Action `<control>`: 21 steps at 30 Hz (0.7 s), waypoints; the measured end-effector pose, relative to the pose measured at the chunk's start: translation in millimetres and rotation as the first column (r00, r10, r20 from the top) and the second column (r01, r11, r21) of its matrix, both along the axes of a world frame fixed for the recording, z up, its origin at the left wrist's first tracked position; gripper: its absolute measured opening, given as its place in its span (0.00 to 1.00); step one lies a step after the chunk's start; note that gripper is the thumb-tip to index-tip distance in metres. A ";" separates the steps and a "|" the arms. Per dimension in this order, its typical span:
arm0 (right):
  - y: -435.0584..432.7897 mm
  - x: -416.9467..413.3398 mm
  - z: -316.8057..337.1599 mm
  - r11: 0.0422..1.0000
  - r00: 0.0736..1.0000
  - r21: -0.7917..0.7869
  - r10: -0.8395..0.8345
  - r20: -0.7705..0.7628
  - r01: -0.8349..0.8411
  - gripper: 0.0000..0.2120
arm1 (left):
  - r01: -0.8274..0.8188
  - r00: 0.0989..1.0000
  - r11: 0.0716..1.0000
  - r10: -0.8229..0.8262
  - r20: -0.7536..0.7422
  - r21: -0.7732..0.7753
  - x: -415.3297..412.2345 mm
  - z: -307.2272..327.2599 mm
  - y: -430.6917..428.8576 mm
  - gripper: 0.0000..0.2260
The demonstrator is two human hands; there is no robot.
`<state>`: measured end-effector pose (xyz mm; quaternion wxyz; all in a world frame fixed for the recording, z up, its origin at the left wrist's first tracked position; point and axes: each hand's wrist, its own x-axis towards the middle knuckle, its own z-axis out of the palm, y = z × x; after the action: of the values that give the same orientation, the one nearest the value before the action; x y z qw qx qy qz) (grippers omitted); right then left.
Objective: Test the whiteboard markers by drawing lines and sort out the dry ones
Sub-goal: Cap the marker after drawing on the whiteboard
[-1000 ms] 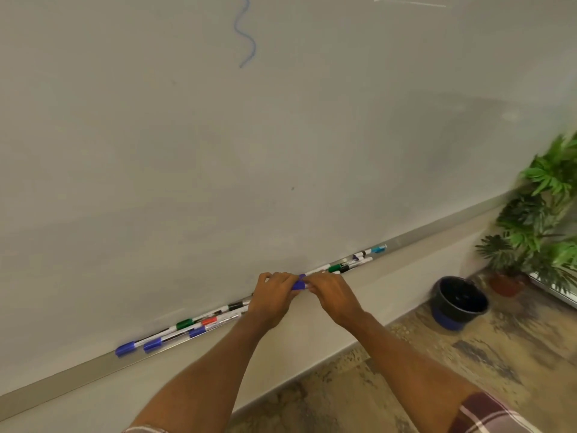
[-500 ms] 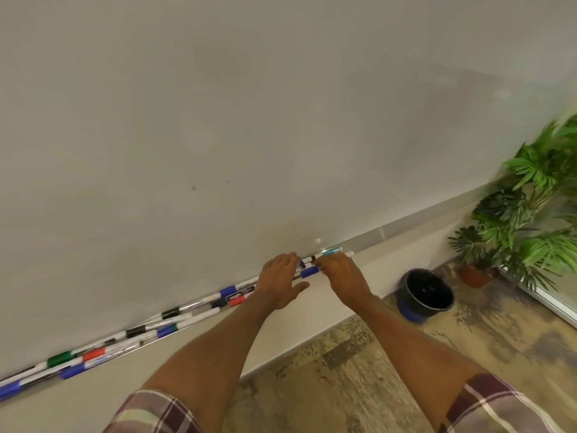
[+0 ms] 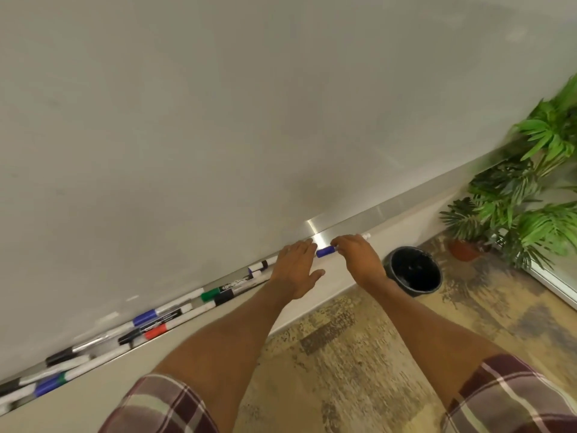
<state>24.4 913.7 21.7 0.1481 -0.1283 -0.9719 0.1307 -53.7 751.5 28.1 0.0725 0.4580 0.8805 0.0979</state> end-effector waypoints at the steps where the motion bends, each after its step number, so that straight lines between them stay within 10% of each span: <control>1: 8.6 -2.8 -2.3 1.000 1.000 -0.010 0.000 -0.003 0.000 0.12 | -0.002 1.000 1.000 0.002 0.001 0.001 -1.3 -3.7 7.8 0.29; 21: 71.7 -23.5 -32.9 0.992 0.991 -0.127 0.019 0.134 -0.001 0.19 | 0.035 0.994 0.998 -0.029 -0.104 0.051 -17.8 -44.7 23.4 0.28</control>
<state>0.9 985.3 -11.2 0.0731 -0.1410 -0.9700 0.1838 -71.5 774.9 -16.6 0.0166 0.4784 0.8727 0.0962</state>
